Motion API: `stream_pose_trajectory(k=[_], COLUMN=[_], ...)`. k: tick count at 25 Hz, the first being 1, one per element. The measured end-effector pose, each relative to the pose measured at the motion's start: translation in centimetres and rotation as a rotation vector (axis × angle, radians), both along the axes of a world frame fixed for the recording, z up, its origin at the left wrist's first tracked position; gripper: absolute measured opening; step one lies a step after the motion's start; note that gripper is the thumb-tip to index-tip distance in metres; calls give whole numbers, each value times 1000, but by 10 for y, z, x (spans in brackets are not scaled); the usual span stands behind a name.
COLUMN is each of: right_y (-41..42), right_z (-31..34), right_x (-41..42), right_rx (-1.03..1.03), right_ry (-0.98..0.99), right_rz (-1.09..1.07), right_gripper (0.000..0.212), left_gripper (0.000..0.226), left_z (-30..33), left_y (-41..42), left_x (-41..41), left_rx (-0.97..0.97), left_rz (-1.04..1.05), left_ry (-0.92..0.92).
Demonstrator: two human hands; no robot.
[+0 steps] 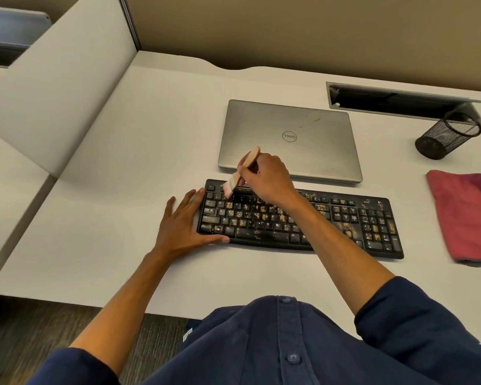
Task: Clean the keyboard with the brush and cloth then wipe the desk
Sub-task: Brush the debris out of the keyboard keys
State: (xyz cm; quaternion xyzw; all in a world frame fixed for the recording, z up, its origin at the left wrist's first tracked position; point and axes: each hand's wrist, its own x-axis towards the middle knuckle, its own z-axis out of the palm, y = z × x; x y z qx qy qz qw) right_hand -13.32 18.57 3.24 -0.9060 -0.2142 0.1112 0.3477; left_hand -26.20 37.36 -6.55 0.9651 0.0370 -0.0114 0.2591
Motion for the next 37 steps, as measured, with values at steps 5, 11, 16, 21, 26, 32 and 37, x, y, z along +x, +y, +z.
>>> stream_pose_trajectory(k=[5, 11, 16, 21, 26, 32, 37], right_y=[-5, -15, -5, 0, 18, -16, -14], right_z=[-2, 9, 8, 20, 14, 18, 18], right_x=[-7, 3, -4, 8, 6, 22, 22], right_rx=[-45, -92, -159, -304, -75, -308, -106], right_ry=[13, -48, -59, -217, -55, -105, -24], right_rz=[76, -1, 110, 30, 44, -26, -23], right_gripper=[19, 19, 22, 25, 20, 21, 17], left_gripper=[132, 131, 131, 129, 130, 130, 130], left_z=[1, 1, 3, 7, 8, 6, 6], left_y=[-5, -4, -8, -10, -14, -13, -14], left_x=[0, 0, 0, 1, 0, -1, 0], left_rx=[22, -5, -17, -48, -43, -49, -42], left_rz=[-5, 3, 15, 33, 43, 42, 42], left_ry=[-6, -13, -31, -40, -63, -62, -59])
